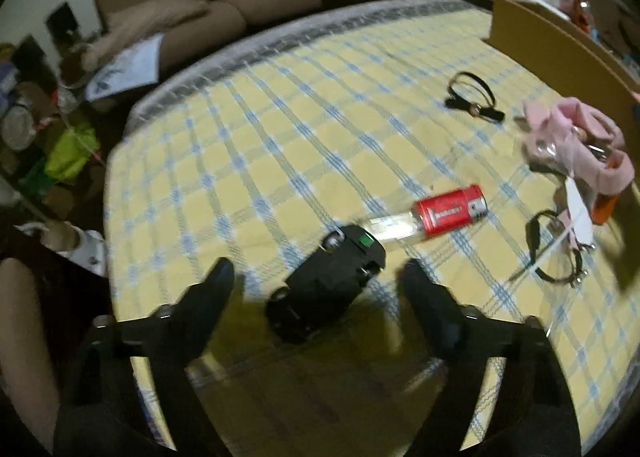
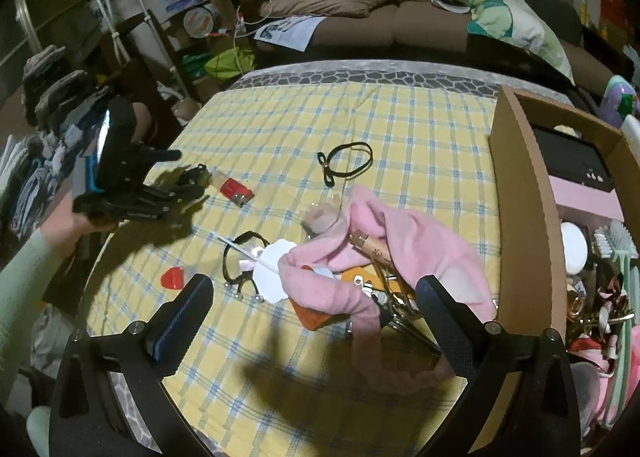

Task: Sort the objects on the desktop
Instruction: 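Grasp the black toy car with the left gripper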

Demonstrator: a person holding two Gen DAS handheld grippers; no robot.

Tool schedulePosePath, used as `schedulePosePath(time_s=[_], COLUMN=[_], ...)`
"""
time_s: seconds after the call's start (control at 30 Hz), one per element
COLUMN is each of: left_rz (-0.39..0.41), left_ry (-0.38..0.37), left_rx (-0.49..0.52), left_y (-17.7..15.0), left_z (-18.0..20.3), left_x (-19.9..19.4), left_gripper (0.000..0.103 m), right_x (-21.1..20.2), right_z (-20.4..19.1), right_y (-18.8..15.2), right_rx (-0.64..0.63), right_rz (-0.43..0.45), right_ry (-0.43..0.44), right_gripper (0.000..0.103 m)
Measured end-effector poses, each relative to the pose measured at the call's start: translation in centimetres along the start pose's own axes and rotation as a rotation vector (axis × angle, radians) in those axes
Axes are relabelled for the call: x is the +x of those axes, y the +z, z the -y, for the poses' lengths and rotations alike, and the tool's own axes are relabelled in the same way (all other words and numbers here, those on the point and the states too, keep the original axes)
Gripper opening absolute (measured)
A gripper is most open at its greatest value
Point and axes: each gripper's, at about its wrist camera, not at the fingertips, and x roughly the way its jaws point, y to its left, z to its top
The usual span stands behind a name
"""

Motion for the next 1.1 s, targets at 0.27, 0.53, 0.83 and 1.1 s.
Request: schedulePosePath(time_s=[0.27,0.53,0.83,1.1], left_rz=[0.059,0.215,0.345,0.320], left_ry=[-0.069,-0.184,-0.238,-0.231], left_rx=[-0.136,-0.476,-0.712,-0.770], left_y=[-0.7,-3.3,-7.9,-9.4], left_z=[0.4,0.0,1.6,-0.8], left_x=[-0.7,-9.6,-17.1,-15.7], left_gripper=[0.028,0.028,0.028,0.028], right_x=[0.4,0.0,8.2,16.2], right_z=[0.5,-2.3,-8.9,-11.0], right_y=[-0.1,0.8,4.5,6.6], right_rx=[0.038,-0.030,-0.272,-0.381], right_rz=[-0.006,0.055,0.002,-0.097], right_ry=[0.026,0.083,0.031,0.014], right_gripper=[0.103,0.103,0.064,0.056])
